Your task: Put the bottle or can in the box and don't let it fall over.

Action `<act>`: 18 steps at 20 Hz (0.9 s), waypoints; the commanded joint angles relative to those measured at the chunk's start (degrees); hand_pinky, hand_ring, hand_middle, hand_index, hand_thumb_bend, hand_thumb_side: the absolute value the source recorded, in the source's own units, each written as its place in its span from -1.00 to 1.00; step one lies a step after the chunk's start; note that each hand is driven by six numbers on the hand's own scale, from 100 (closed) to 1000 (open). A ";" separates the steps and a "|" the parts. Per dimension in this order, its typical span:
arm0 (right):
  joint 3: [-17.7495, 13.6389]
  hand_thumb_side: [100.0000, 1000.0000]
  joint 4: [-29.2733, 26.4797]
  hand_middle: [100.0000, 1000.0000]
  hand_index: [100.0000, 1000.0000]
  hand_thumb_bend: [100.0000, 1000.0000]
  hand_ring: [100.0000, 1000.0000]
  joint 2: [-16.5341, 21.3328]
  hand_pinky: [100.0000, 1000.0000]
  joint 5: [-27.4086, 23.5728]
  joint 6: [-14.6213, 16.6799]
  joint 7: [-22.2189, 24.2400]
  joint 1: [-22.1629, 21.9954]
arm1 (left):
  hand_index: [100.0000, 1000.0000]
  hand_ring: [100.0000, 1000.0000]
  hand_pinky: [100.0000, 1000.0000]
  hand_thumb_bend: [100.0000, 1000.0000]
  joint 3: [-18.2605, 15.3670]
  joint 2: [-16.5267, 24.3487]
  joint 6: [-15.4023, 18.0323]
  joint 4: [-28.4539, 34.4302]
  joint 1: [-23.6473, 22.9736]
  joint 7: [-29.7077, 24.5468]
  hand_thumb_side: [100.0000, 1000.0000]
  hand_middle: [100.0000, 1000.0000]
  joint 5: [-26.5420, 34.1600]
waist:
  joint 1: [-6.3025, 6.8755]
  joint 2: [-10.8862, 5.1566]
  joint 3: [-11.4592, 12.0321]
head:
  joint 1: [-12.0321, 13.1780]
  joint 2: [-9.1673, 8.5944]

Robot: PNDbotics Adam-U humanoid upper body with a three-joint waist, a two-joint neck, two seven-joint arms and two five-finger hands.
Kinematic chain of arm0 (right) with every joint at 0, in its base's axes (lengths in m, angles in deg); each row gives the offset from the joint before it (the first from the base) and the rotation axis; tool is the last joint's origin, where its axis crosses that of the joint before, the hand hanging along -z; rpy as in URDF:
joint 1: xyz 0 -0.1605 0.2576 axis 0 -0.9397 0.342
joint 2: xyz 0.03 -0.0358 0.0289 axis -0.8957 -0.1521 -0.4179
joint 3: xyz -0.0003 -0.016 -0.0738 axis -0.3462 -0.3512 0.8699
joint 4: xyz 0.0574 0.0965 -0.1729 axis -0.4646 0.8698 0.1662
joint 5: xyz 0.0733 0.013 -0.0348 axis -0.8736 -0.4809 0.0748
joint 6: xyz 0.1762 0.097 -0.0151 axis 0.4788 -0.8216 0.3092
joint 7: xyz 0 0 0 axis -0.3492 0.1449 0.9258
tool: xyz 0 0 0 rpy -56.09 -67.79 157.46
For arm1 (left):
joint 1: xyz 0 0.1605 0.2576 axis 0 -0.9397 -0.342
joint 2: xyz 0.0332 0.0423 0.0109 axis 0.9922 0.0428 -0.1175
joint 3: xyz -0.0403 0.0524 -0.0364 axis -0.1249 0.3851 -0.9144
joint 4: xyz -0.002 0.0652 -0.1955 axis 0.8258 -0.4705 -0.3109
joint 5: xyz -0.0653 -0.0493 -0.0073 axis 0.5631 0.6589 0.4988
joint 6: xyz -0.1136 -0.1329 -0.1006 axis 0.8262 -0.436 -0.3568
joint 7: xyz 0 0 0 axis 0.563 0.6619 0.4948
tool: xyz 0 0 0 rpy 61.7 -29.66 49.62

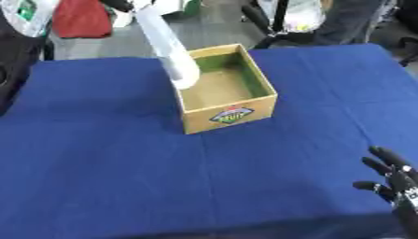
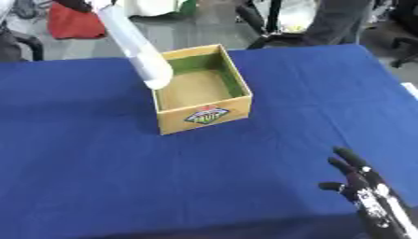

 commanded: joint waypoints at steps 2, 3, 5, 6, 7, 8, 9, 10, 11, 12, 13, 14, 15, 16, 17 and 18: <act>0.49 0.40 -0.37 1.00 0.95 -1.00 1.00 0.23 0.40 -0.67 -0.01 0.69 0.92 | -0.55 -1.00 -1.00 -1.00 0.84 -2.32 0.44 -0.57 1.30 1.90 -0.30 -1.00 -1.80 | -0.35 -0.68 -0.69 | 0.46 0.13; 0.56 0.40 -0.36 1.00 0.94 -1.00 1.00 0.17 0.40 -0.80 -0.04 0.81 1.05 | -0.54 -1.00 -1.00 -1.00 1.37 -2.97 0.79 -1.01 0.93 2.07 -0.30 -1.00 -2.51 | -0.40 -0.62 -0.89 | 0.43 -0.01; 0.64 0.40 -0.35 1.00 0.95 -1.00 1.00 0.07 0.40 -0.98 -0.08 0.97 1.33 | -0.52 -1.00 -1.00 -1.00 2.12 -4.05 1.35 -2.15 0.06 2.44 -0.33 -1.00 -4.08 | -0.45 -0.45 -1.26 | 0.34 -0.32; 0.67 0.40 -0.34 1.00 0.95 -1.00 1.00 0.00 0.40 -1.06 -0.12 1.03 1.46 | -0.50 -1.00 -1.00 -1.00 2.28 -4.52 1.42 -2.93 -0.42 2.74 -0.36 -1.00 -4.77 | -0.47 -0.38 -1.43 | 0.25 -0.45; 0.69 0.40 -0.34 1.00 0.95 -1.00 1.00 -0.04 0.40 -1.12 -0.15 1.08 1.56 | -0.47 -1.00 -1.00 -1.00 2.44 -4.81 1.48 -3.73 -0.77 3.03 -0.39 -1.00 -5.48 | -0.47 -0.34 -1.55 | 0.16 -0.55; 0.69 0.40 -0.34 1.00 0.95 -1.00 1.00 -0.08 0.40 -1.17 -0.17 1.11 1.64 | -0.45 -1.00 -1.00 -1.00 2.55 -5.01 1.55 -4.41 -1.13 3.41 -0.40 -1.00 -6.48 | -0.46 -0.29 -1.61 | 0.00 -0.66; 0.68 0.40 -0.33 1.00 0.95 -1.00 1.00 -0.11 0.40 -1.19 -0.19 1.13 1.68 | -0.37 -0.95 -1.00 -1.00 2.58 -5.17 1.63 -5.02 -1.43 3.88 -0.50 -1.00 -7.47 | -0.45 -0.24 -1.65 | -0.11 -0.74; 0.67 0.41 -0.31 1.00 0.95 -1.00 1.00 -0.14 0.40 -1.18 -0.20 1.15 1.71 | -0.34 -0.92 -0.98 -1.00 2.62 -5.21 1.69 -5.63 -1.75 4.24 -0.52 -1.00 -8.40 | -0.44 -0.18 -1.66 | -0.24 -0.83; 0.65 0.41 -0.29 1.00 0.95 -1.00 1.00 -0.16 0.40 -1.16 -0.22 1.15 1.74 | -0.34 -0.91 -0.96 -1.00 2.64 -5.17 1.83 -6.10 -2.01 4.53 -0.53 -1.00 -9.19 | -0.42 -0.14 -1.65 | -0.35 -0.88; 0.61 0.41 -0.28 1.00 0.95 -1.00 1.00 -0.18 0.40 -1.13 -0.22 1.13 1.74 | -0.21 -0.77 -0.75 -1.00 2.61 -4.99 1.89 -6.48 -2.24 4.67 -0.72 -0.99 -9.90 | -0.40 -0.11 -1.60 | -0.48 -0.90; 0.57 0.41 -0.28 1.00 0.95 -1.00 1.00 -0.19 0.40 -1.10 -0.22 1.10 1.73 | -0.04 -0.56 -0.49 -1.00 2.57 -4.77 1.91 -6.81 -2.42 4.50 -0.70 -0.80 -10.51 | -0.38 -0.09 -1.54 | -0.63 -0.94; 0.54 0.41 -0.28 1.00 0.95 -1.00 1.00 -0.19 0.40 -1.07 -0.21 1.09 1.72 | 0.24 -0.22 -0.10 -1.00 2.52 -4.50 2.01 -7.02 -2.52 4.06 -0.39 -0.46 -10.99 | -0.36 -0.08 -1.48 | -0.76 -1.01; 0.53 0.41 -0.28 1.00 0.95 -1.00 1.00 -0.18 0.40 -1.03 -0.21 1.09 1.70 | 0.42 -0.05 0.12 -0.67 2.45 -4.21 2.16 -7.13 -2.57 3.36 -0.16 -0.22 -11.38 | -0.35 -0.08 -1.41 | -0.84 -1.07; 0.51 0.41 -0.27 1.00 0.95 -1.00 1.00 -0.17 0.40 -1.00 -0.20 1.08 1.67 | 0.66 0.34 0.46 -0.09 2.39 -3.81 2.31 -7.14 -2.56 2.39 0.17 0.18 -11.74 | -0.34 -0.10 -1.33 | -0.93 -1.12; 0.47 0.41 -0.26 1.00 0.95 -1.00 1.00 -0.15 0.40 -0.96 -0.19 1.06 1.64 | 0.71 0.46 0.55 0.04 2.19 -3.34 2.40 -6.89 -2.50 1.48 0.24 0.32 -12.01 | -0.33 -0.12 -1.23 | -1.02 -1.17; 0.42 0.41 -0.24 1.00 0.95 -1.00 1.00 -0.14 0.40 -0.91 -0.19 1.02 1.62 | 0.76 0.60 0.69 0.19 1.93 -2.74 2.50 -6.37 -2.51 0.87 0.29 0.45 -12.10 | -0.30 -0.14 -1.12 | -1.12 -1.27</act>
